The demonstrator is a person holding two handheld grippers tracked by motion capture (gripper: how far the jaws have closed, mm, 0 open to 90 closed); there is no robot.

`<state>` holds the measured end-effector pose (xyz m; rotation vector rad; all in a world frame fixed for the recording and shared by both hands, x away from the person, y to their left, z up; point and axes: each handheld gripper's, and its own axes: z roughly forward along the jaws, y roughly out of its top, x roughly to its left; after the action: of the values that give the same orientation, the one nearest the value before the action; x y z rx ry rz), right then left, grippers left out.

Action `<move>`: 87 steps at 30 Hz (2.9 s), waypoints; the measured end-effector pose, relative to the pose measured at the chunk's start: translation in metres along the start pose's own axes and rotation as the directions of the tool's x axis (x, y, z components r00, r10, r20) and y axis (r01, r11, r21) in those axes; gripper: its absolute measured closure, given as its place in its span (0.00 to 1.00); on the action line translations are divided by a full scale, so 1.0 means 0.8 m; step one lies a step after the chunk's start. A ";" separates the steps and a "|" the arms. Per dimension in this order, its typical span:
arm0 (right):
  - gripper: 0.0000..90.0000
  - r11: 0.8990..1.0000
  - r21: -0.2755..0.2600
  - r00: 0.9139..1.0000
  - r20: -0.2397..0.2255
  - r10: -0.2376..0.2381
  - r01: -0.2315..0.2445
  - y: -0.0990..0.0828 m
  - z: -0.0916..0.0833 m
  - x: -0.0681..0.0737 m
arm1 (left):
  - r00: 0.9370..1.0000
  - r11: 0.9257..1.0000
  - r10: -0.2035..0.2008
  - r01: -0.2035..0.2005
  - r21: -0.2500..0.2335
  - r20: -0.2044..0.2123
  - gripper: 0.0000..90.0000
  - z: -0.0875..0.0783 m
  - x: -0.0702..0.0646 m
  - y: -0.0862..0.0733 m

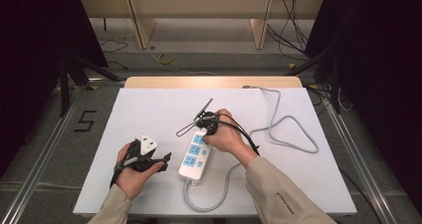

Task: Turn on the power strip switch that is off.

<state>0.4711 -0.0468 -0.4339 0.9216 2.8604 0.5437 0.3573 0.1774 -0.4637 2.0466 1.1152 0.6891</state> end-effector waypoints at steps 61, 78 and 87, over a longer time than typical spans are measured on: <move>0.96 0.990 -0.125 0.998 -0.013 0.061 -0.063 -0.036 -0.033 -0.020 | 1.000 1.000 0.001 -0.001 0.006 0.003 0.29 0.002 0.000 -0.002; 0.78 0.971 -0.205 0.992 -0.028 0.120 -0.123 -0.120 -0.071 -0.041 | 1.000 1.000 -0.004 0.004 0.015 0.007 0.29 0.004 -0.001 -0.002; 0.71 0.959 -0.248 0.990 -0.027 0.137 -0.139 -0.152 -0.085 -0.046 | 1.000 1.000 -0.010 0.010 0.018 0.006 0.29 0.004 -0.001 -0.003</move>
<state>0.4213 -0.1803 -0.4148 1.0786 2.6649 0.9001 0.3585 0.1768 -0.4677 2.0553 1.1313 0.6701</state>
